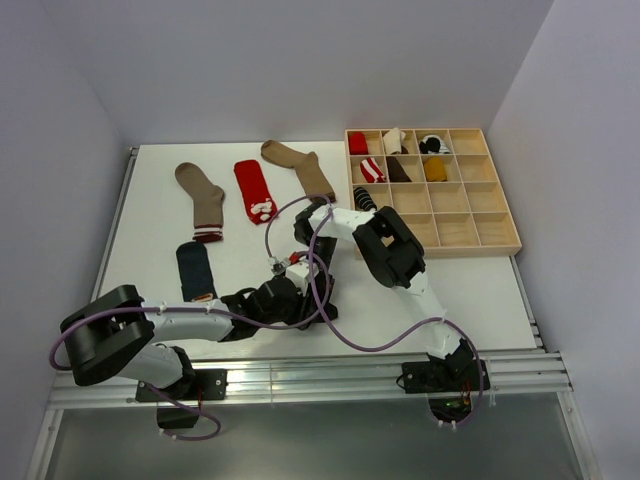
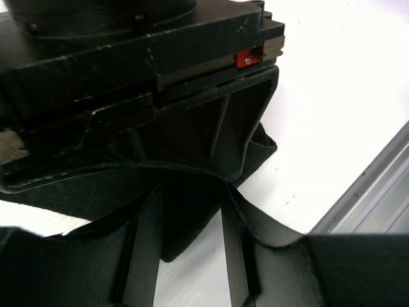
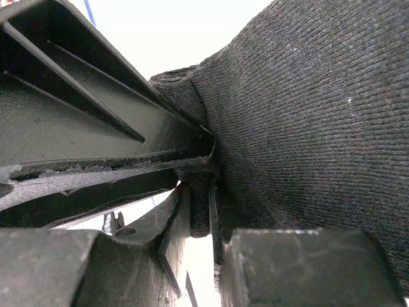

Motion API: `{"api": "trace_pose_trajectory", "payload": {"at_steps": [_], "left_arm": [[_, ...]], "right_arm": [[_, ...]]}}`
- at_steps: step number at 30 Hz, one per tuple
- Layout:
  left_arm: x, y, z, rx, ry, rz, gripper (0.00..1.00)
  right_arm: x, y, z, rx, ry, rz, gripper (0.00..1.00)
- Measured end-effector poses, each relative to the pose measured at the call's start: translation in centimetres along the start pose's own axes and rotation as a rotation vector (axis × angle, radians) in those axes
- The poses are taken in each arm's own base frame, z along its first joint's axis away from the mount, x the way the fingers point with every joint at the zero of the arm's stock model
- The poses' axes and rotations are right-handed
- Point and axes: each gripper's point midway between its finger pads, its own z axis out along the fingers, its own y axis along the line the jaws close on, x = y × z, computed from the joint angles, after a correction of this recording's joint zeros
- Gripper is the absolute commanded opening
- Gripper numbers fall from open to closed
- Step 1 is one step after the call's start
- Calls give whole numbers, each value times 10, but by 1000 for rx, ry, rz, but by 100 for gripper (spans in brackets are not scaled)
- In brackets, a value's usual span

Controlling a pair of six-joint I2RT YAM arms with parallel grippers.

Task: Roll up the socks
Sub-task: Roll the sock at the center of the board.

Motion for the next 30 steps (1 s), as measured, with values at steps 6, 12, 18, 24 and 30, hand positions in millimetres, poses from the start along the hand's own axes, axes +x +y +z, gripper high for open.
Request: {"api": "trace_pose_trajectory", "payload": {"at_steps": [6,12,18,24,30], "left_arm": [[2,-3,0,15,11,-5,35],[5,-4,1,15,21,-35,27],[7,-5,2,13,27,-83,13],[7,-7,3,16,22,-139,0],[6,-9,7,22,7,-197,0]], "right_arm": [[0,0,0,3,1,21,22],[0,0,0,7,2,50,23],[0,0,0,12,2,82,26],[1,-1,-2,14,-13,111,31],[0,-5,-10,18,-55,133,33]]}}
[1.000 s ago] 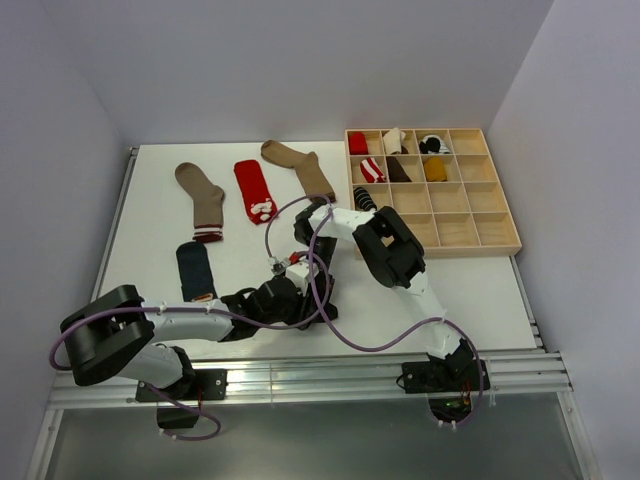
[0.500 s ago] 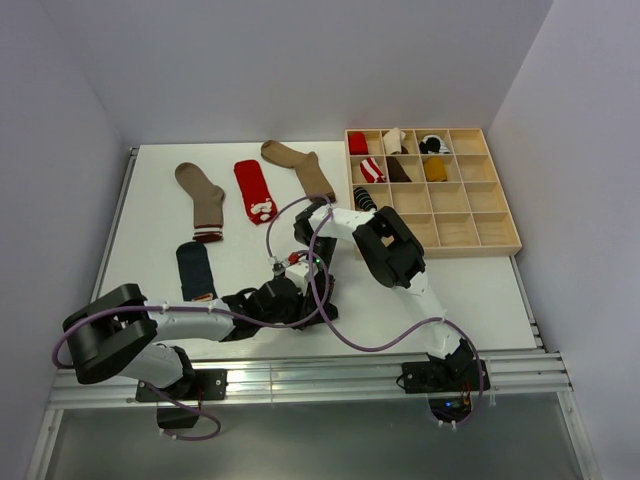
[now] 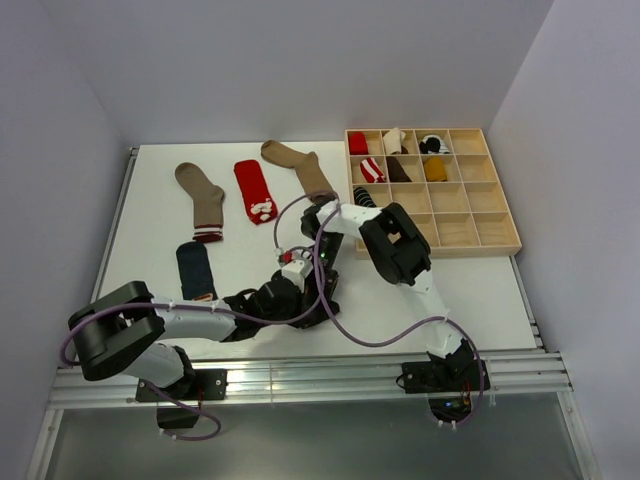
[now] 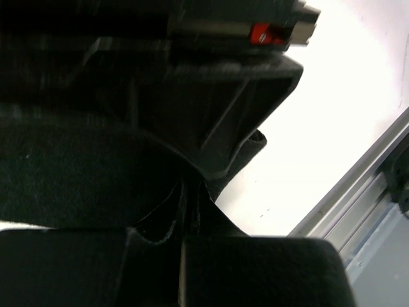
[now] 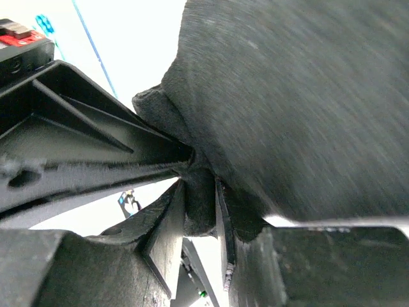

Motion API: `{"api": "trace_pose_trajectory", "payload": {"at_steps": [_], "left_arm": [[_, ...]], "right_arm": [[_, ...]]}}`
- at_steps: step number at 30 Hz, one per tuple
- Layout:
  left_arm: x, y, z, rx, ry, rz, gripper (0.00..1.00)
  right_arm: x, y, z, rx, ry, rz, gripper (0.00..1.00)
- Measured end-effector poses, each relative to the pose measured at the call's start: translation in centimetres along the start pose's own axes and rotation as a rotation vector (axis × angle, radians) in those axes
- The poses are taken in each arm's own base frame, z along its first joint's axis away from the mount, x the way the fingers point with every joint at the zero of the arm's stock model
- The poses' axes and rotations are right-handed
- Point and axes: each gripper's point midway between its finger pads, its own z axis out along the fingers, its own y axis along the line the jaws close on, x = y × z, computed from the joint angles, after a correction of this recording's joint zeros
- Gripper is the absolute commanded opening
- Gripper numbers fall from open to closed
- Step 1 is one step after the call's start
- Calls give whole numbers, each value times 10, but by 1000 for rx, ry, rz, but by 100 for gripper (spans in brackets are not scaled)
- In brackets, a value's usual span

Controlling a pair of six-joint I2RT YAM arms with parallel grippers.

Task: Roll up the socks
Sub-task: Roll the sock at the center of the board.

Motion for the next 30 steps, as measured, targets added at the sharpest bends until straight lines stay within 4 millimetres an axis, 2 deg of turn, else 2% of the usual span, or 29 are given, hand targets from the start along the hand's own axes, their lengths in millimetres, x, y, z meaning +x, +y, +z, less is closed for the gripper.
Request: {"api": "trace_pose_trajectory", "payload": {"at_steps": [5,14,16,19,25,30], "left_arm": [[-2,3,1,18,-15,-65,0],[-1,8,-3,60,-2,-161,0],[0,9,-4,69,4,-183,0],[1,12,-6,92,15,-224,0],[3,24,-16,135,46,-331,0],[5,30,-23,167,89,-407,0]], "right_arm": [[-6,-9,-17,29,-95,-9,35],[-20,-29,-81,187,-332,-88,36],[-22,-30,-88,220,-356,-111,36],[-21,-29,-89,254,-375,-138,36],[-3,-24,-89,358,-401,-190,38],[5,-9,-99,470,-464,-324,42]]}}
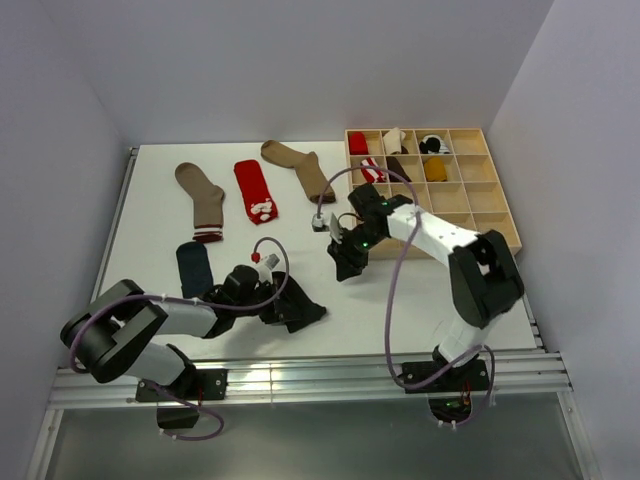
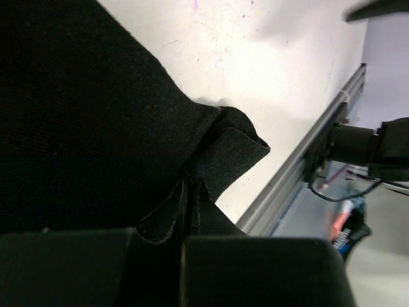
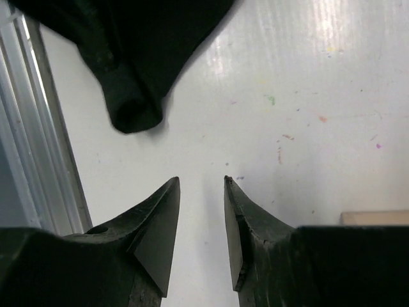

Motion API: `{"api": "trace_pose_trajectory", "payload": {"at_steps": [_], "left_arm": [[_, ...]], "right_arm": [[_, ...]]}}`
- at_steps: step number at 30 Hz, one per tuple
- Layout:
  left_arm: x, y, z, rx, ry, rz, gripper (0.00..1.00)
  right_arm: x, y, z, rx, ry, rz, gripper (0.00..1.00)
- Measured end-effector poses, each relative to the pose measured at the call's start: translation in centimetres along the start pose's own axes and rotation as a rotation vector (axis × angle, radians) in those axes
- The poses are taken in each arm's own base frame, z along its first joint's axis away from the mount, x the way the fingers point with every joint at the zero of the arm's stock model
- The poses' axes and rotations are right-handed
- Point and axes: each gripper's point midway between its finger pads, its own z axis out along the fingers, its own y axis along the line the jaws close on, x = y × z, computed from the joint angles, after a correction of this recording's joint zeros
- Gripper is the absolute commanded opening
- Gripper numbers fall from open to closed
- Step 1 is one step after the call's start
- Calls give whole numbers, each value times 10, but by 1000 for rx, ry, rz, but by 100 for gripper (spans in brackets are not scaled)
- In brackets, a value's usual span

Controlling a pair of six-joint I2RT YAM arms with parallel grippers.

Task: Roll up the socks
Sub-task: Roll the sock at the center of the board.

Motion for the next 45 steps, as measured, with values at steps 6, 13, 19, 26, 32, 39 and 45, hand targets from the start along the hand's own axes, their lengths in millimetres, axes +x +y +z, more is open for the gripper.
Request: {"api": "trace_pose_trajectory", "payload": {"at_steps": [6,13,19,26,32,39,45], "left_arm": [[1,6,-5,38,62,-111,0],[7,7,-8,74,120,-185,0],[12,6,-9,86,147,-198,0],[14,6,-10,88,160,-202,0],[15,6,-10,88,163,-204,0],[16,6,-11,90,173,-206,0],[19,6,-11,95,187,-208,0]], "right_arm": [[8,27,-13,107,-79,-236,48],[32,76,25,172,-49,-588,57],[44,90,50,229,-3,-788,58],[25,96,59,332,-33,-922,60],[14,97,58,380,-48,-964,60],[21,105,65,378,-35,-1016,61],[26,107,72,389,-22,-1066,61]]}}
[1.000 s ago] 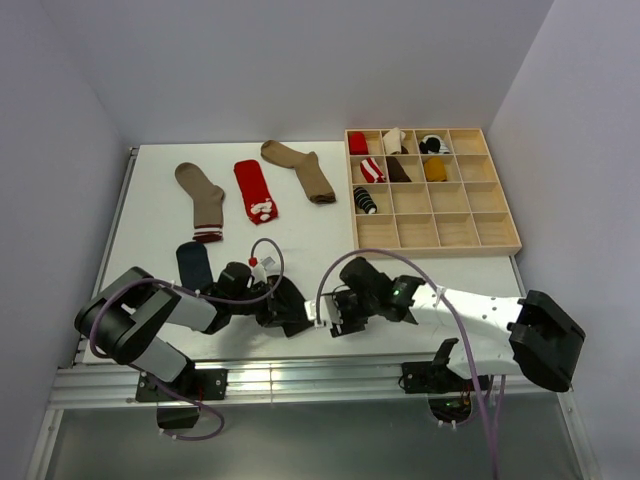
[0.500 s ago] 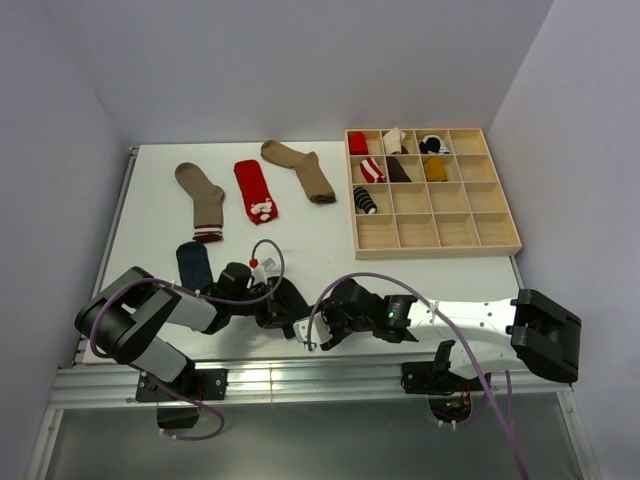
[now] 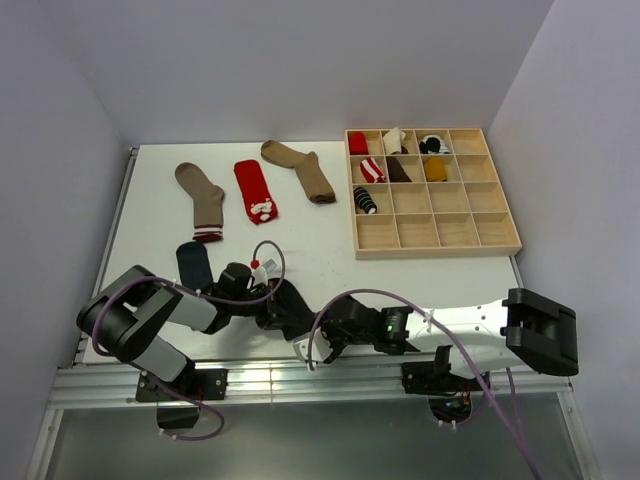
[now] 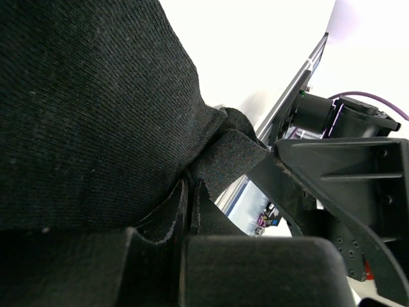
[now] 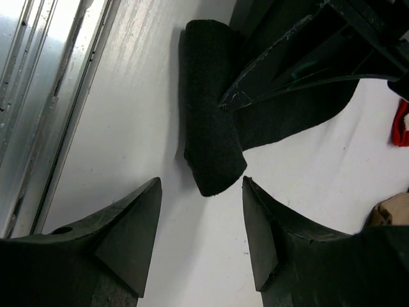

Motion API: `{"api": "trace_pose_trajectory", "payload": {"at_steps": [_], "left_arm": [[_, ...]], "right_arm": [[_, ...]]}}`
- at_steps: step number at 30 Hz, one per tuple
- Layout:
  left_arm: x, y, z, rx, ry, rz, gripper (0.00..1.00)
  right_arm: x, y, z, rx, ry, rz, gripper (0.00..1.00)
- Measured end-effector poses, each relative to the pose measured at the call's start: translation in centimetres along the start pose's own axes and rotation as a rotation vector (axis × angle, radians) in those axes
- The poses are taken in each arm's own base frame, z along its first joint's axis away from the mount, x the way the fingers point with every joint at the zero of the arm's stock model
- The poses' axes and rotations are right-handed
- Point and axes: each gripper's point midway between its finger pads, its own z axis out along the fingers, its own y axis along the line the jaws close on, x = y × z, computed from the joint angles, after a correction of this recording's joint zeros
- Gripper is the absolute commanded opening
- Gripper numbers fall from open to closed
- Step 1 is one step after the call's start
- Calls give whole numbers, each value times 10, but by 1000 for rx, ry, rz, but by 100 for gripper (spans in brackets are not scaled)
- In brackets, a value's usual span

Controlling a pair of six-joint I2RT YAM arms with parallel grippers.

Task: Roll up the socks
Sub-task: Roll the sock at the center of the board.

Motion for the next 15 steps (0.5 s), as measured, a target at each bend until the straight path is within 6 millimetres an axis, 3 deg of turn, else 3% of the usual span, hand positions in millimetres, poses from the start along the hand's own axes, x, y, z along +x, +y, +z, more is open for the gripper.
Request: {"api": "trace_pose_trajectory", "payload": {"at_steps": [15], "left_arm": [[5,0,-1,7,25,-2,0]], "right_arm": [[-9,13,21,-12,9,-118,57]]}}
